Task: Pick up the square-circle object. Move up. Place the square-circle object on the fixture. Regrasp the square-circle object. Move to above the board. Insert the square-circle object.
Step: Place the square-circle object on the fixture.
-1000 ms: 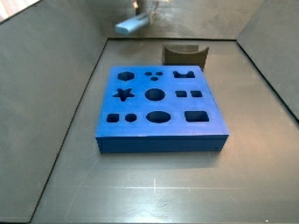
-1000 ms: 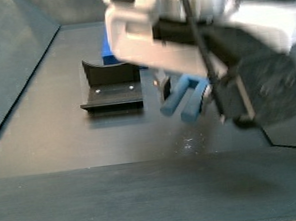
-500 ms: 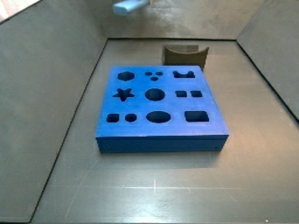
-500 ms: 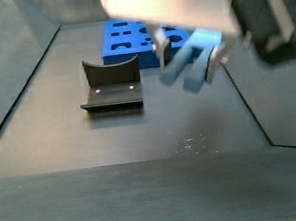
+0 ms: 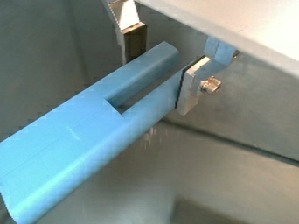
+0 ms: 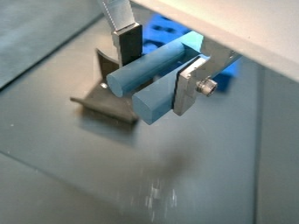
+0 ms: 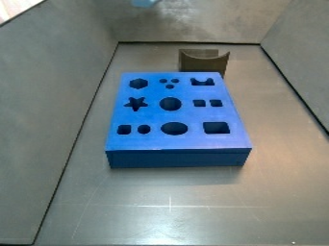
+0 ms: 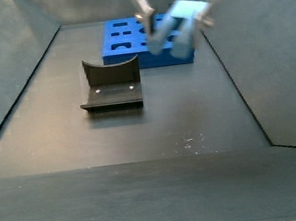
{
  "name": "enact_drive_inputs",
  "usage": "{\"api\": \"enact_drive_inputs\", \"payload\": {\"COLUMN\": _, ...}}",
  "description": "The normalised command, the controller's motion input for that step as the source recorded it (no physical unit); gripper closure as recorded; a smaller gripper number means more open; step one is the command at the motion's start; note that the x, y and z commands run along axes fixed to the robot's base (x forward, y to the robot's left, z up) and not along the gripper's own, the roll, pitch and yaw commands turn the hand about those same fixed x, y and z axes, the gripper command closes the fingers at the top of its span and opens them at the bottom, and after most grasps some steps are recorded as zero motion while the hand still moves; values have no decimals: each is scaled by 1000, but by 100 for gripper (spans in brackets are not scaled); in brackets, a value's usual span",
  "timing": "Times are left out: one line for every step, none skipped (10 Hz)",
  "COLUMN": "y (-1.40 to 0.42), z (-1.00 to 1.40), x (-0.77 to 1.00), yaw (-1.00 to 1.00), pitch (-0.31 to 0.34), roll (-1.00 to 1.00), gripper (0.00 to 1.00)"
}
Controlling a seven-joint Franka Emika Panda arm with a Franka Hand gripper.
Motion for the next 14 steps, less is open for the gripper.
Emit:
{"api": "enact_drive_inputs", "payload": {"y": -1000, "z": -31, "x": 629, "yaw": 1000, "pitch": 125, "roll": 88, "gripper": 100}}
{"api": "enact_drive_inputs", "payload": {"y": -1000, "z": -35, "x": 650, "yaw": 1000, "pitch": 155, "roll": 118, "gripper": 100}}
{"api": "enact_drive_inputs", "payload": {"y": -1000, "z": -36, "x": 692, "yaw": 850, "pitch": 180, "roll": 154, "gripper": 100}}
{"api": "enact_drive_inputs", "payload": {"y": -1000, "z": -39, "x": 737, "yaw": 598, "pitch": 180, "roll": 164, "gripper": 100}}
{"api": "enact_drive_inputs", "payload": {"y": -1000, "z": -42, "x": 837, "yaw": 321, "pitch": 170, "roll": 156, "gripper": 100}}
{"api": "enact_drive_inputs", "payload": {"y": -1000, "z": -43, "x": 949, "yaw": 207, "pitch": 161, "roll": 141, "gripper": 100}}
{"api": "enact_drive_inputs", "payload": {"y": -825, "z": -37, "x": 1000, "yaw": 118, "pitch": 153, "roll": 123, "gripper": 100}}
{"api": "enact_drive_inputs", "payload": {"y": -590, "z": -30, "x": 948, "yaw": 82, "pitch": 151, "roll": 124, "gripper": 100}}
{"api": "enact_drive_inputs", "payload": {"y": -350, "z": -20, "x": 882, "yaw": 63, "pitch": 150, "roll": 127, "gripper": 100}}
{"api": "enact_drive_inputs", "payload": {"y": -166, "z": -13, "x": 820, "yaw": 48, "pitch": 152, "roll": 109, "gripper": 100}}
{"api": "enact_drive_inputs", "payload": {"y": -90, "z": -12, "x": 743, "yaw": 37, "pitch": 158, "roll": 102, "gripper": 100}}
{"api": "enact_drive_inputs", "payload": {"y": -60, "z": -4, "x": 685, "yaw": 39, "pitch": 160, "roll": 115, "gripper": 100}}
{"api": "enact_drive_inputs", "payload": {"y": 1000, "z": 89, "x": 463, "yaw": 142, "pitch": 88, "roll": -1000, "gripper": 100}}
{"api": "enact_drive_inputs", "payload": {"y": 1000, "z": 88, "x": 425, "yaw": 135, "pitch": 94, "roll": -1000, "gripper": 100}}
